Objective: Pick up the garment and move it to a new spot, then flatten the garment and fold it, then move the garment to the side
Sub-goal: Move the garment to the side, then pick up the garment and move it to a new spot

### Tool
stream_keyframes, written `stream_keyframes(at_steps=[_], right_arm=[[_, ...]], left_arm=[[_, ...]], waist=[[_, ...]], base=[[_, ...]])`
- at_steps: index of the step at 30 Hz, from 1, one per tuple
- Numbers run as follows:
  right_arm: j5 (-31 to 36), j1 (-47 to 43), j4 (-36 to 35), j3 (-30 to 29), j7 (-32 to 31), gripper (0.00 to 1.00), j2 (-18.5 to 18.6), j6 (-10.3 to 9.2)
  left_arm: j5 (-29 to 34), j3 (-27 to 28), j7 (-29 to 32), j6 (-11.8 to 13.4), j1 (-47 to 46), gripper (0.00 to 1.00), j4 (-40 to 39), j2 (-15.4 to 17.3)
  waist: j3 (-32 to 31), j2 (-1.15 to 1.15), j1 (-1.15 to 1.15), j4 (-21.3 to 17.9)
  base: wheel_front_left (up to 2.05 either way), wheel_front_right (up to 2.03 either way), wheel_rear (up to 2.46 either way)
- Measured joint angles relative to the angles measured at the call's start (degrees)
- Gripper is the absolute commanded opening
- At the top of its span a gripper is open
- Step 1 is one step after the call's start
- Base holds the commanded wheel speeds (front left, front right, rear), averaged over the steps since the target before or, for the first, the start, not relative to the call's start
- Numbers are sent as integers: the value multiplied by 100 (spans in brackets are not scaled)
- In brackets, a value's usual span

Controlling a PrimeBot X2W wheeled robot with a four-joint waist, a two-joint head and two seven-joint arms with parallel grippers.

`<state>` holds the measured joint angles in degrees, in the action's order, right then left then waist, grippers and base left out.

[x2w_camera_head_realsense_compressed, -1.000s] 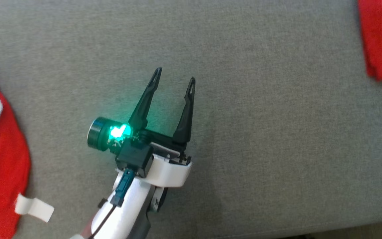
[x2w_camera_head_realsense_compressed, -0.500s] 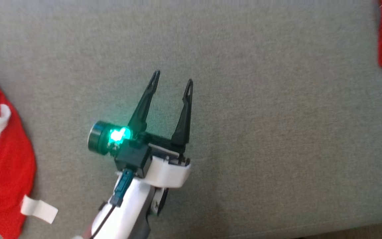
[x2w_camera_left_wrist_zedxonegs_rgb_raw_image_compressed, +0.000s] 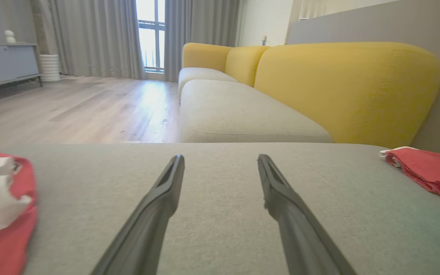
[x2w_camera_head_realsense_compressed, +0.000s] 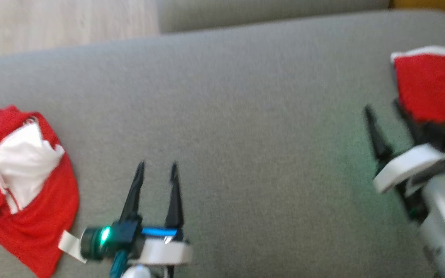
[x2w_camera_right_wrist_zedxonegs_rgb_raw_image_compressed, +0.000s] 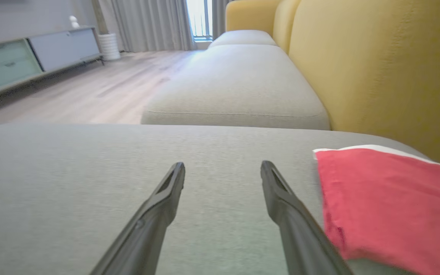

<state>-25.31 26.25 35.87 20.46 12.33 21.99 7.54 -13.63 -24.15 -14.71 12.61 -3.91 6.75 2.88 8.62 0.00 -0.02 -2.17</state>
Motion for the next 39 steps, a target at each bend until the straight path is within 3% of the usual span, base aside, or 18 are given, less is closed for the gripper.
stream_keyframes(at_steps=[6,10,14,18,39], right_arm=[[-31,-923,-368,118,187,100,-426,0],[252,-1642,-1167,-660,189,100,-806,0],[379,-2533,-1737,-994,198,100,-1222,0],[631,-3247,-2194,-1314,198,100,-1384,0],[821,-3524,-2272,-1195,198,100,-1457,0]], left_arm=[[62,409,0,48,690,100,-9,41],[158,590,0,-51,942,100,-257,47],[253,666,0,-159,1234,100,-495,44],[338,766,0,-211,1695,100,-693,42],[461,905,0,-261,1948,100,-721,38]], waist=[[-696,0,-1,121],[-980,0,0,244],[-1160,0,1,340],[-1298,0,1,308],[-1462,0,2,175]], base=[[0,0,0],[0,0,0],[0,0,0],[0,0,0],[0,0,0]])
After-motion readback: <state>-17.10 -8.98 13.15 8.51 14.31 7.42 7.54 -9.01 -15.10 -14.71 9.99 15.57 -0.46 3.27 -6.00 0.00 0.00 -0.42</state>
